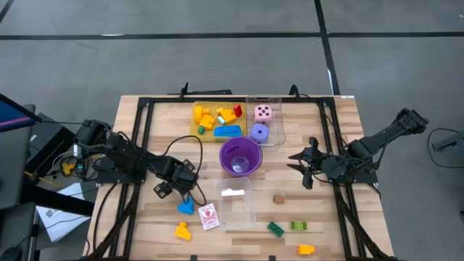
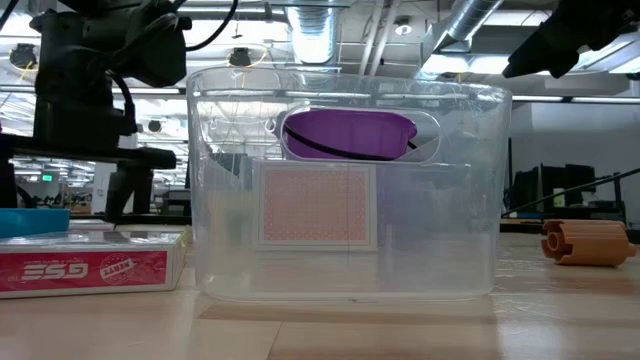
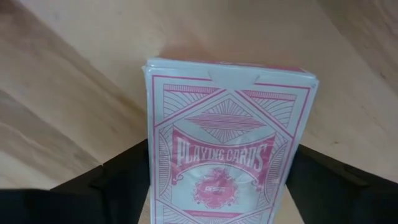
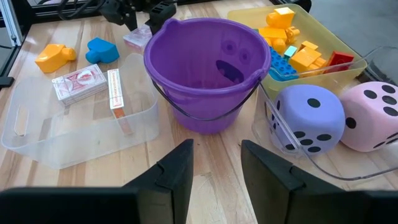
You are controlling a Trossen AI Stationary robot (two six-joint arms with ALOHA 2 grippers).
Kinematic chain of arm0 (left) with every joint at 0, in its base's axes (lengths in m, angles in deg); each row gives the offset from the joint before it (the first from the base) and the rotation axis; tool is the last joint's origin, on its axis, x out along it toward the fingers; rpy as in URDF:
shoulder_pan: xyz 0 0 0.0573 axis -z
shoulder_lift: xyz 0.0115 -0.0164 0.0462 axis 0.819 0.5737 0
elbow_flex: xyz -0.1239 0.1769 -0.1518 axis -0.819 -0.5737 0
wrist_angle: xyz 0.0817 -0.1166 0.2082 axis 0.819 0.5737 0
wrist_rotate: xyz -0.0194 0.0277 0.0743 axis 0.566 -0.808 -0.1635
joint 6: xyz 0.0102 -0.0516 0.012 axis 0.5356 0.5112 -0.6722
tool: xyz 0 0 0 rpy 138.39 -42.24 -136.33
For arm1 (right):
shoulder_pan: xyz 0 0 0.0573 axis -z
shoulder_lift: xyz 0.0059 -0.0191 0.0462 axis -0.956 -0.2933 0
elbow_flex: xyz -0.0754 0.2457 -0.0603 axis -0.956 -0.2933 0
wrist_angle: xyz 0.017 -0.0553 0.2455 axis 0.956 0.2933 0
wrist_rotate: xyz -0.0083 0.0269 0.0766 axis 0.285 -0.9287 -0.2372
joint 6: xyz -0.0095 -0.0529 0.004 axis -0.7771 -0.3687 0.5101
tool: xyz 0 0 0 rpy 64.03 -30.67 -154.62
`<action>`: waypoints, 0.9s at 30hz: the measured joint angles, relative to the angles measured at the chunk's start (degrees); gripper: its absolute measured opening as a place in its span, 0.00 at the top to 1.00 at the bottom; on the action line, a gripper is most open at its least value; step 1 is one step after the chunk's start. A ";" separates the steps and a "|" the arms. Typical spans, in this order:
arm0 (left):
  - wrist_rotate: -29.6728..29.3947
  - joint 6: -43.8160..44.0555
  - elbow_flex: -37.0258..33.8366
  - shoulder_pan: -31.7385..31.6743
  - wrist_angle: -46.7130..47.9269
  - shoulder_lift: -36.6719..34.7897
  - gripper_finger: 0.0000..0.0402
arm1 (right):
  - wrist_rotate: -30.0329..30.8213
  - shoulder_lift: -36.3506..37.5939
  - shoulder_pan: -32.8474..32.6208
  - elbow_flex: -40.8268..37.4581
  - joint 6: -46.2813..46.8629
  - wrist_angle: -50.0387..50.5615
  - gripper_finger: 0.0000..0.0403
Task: Pick & Place Toys
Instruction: Put the pink deck of cards into the bottom transparent bin
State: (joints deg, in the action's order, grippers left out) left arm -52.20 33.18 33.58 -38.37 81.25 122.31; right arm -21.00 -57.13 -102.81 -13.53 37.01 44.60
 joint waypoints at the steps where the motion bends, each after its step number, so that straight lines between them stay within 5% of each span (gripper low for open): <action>1: -0.26 1.18 0.00 0.00 0.13 0.00 0.20 | 0.00 0.01 -0.02 0.00 0.00 0.00 0.68; 8: -1.52 8.46 -0.32 -0.71 0.08 -3.05 0.25 | 0.00 0.02 0.00 0.00 0.00 0.00 0.68; 19: -5.40 18.47 -0.20 -5.74 -0.65 -17.43 0.24 | 0.08 0.01 -0.01 0.00 0.00 -0.13 0.68; 27: 1.94 26.74 -0.10 -10.84 -9.99 -24.24 0.22 | 4.32 0.01 0.00 -0.02 -1.28 -2.75 0.68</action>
State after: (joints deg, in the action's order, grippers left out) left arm -50.26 59.92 33.48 -49.20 71.26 98.07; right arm -16.68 -57.12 -102.81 -13.56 35.73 41.85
